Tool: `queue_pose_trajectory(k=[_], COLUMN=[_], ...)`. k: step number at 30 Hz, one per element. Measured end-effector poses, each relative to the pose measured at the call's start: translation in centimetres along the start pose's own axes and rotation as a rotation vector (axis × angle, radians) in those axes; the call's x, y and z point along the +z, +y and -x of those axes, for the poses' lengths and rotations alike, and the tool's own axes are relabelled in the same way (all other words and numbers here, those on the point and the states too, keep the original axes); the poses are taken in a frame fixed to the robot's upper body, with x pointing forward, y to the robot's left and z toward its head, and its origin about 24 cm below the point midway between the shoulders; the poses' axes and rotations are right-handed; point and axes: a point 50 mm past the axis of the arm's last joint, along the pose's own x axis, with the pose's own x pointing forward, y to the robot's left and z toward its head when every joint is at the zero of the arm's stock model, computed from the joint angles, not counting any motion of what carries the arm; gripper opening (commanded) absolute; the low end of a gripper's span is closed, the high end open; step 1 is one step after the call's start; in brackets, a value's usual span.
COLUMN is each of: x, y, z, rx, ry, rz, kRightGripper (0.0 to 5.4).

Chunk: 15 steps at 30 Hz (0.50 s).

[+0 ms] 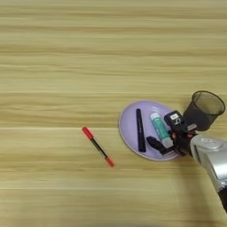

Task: Move the objects on the table

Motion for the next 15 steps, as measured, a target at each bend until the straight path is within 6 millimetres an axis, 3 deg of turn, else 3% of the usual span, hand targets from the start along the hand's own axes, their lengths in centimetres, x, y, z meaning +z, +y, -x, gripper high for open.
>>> queue_pose_trajectory(k=[15], x=[3.0], y=[1.8], z=[0.9], rx=[0.050], ry=[-0.225], rz=[0.012], kRightGripper=[5.39])
